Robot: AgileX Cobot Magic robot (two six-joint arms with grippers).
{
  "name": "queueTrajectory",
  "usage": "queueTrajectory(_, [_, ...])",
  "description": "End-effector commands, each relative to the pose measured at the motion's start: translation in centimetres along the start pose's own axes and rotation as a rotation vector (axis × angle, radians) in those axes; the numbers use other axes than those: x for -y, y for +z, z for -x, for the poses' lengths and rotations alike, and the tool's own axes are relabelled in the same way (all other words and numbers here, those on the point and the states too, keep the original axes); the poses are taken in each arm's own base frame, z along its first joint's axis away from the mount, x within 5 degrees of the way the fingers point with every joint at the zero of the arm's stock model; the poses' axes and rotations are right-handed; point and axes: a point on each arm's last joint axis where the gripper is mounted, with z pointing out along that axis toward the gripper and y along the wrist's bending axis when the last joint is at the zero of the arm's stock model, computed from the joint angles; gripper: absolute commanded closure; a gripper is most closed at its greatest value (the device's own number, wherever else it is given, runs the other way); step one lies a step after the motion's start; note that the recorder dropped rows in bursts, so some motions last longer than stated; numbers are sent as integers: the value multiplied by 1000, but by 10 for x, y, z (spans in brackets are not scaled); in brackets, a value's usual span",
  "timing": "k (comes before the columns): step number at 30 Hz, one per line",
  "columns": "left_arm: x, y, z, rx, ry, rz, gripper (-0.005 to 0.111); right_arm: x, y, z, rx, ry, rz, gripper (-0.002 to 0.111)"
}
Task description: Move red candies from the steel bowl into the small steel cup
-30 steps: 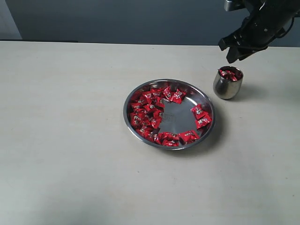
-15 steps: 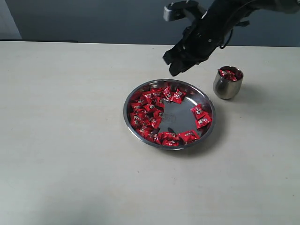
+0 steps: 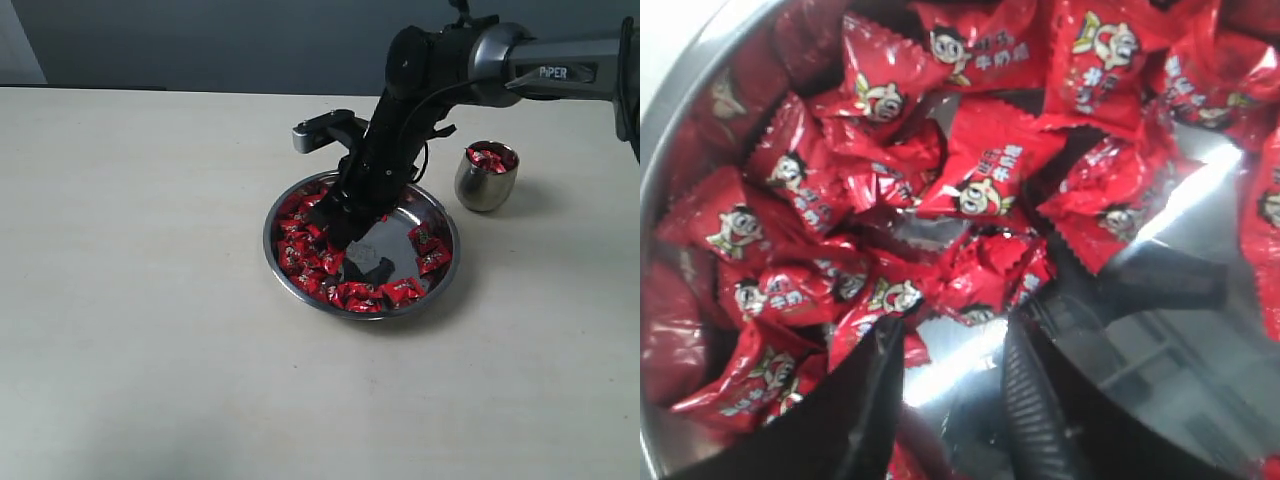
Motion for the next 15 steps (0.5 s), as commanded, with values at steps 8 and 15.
queueTrajectory(8, [0, 0, 1, 11, -5, -3, 106, 4, 17, 0, -5, 30, 30, 74])
queueTrajectory(15, [0, 0, 1, 11, -5, -3, 106, 4, 16, 0, -6, 6, 24, 108])
